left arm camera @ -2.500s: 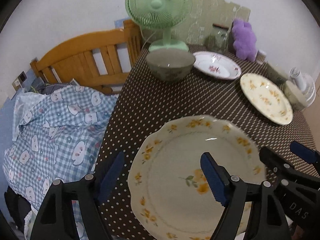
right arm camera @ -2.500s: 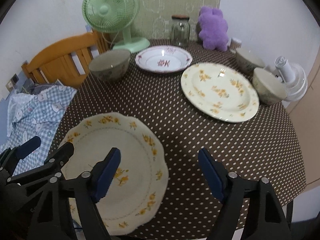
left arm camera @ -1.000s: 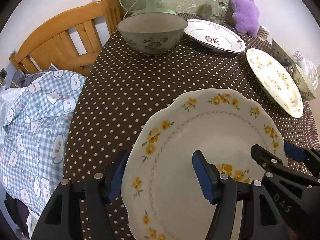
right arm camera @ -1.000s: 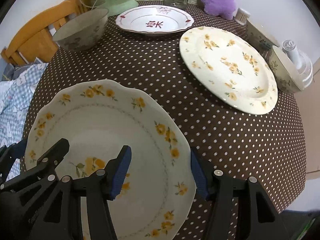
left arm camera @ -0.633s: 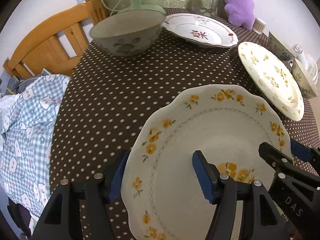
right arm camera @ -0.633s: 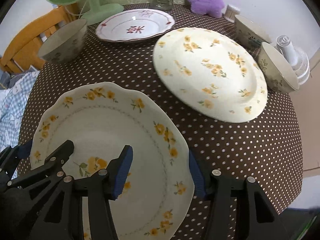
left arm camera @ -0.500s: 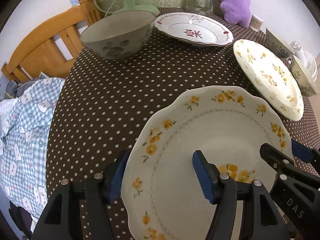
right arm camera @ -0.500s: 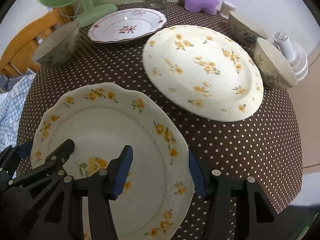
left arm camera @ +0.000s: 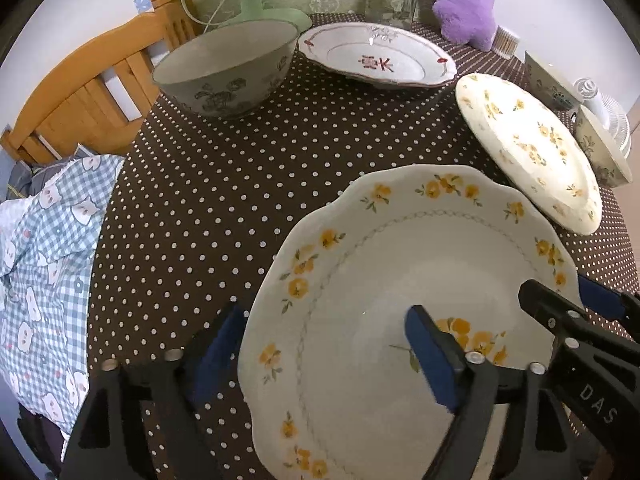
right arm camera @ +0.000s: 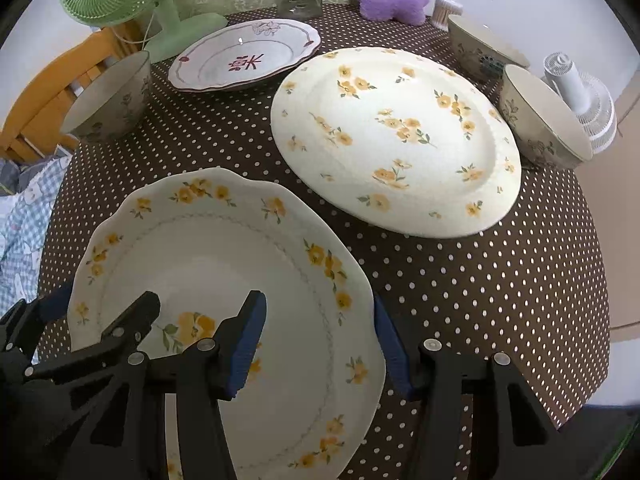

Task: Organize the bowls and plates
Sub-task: 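Lift the floral plate with both tools and carry it toward the other floral plate, then lower the held plate onto the other yellow-floral plate with both tools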

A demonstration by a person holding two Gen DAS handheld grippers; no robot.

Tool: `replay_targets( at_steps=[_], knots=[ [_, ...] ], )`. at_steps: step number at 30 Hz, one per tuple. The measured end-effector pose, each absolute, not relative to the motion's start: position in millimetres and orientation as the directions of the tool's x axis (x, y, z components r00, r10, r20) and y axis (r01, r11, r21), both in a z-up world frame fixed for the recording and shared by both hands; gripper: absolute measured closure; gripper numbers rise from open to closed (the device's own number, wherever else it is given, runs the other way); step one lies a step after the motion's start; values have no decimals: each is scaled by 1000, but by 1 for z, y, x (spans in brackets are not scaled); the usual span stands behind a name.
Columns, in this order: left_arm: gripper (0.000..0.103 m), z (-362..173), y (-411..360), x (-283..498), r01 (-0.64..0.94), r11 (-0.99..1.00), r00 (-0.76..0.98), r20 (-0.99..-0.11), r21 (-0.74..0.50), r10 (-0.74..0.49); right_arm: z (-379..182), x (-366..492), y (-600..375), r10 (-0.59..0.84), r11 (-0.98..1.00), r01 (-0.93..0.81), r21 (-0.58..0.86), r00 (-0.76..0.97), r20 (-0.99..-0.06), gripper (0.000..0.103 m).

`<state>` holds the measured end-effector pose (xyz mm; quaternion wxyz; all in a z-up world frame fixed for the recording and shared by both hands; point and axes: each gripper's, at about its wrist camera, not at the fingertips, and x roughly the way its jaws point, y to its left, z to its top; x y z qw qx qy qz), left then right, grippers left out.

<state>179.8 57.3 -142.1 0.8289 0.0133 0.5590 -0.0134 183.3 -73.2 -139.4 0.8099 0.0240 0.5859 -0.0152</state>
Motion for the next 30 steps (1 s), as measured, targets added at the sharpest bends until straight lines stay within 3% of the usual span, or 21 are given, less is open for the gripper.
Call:
replay_targets(
  at_steps=[10, 30],
  knots=[
    [8, -114, 56, 162, 92, 996, 438, -897, -10, -49, -109, 151, -86, -9, 992, 120, 41, 385, -923, 33],
    [8, -75, -5, 169, 72, 997, 530, -847, -3, -41, -70, 156, -156, -29, 985, 161, 58, 491, -871, 33]
  ],
)
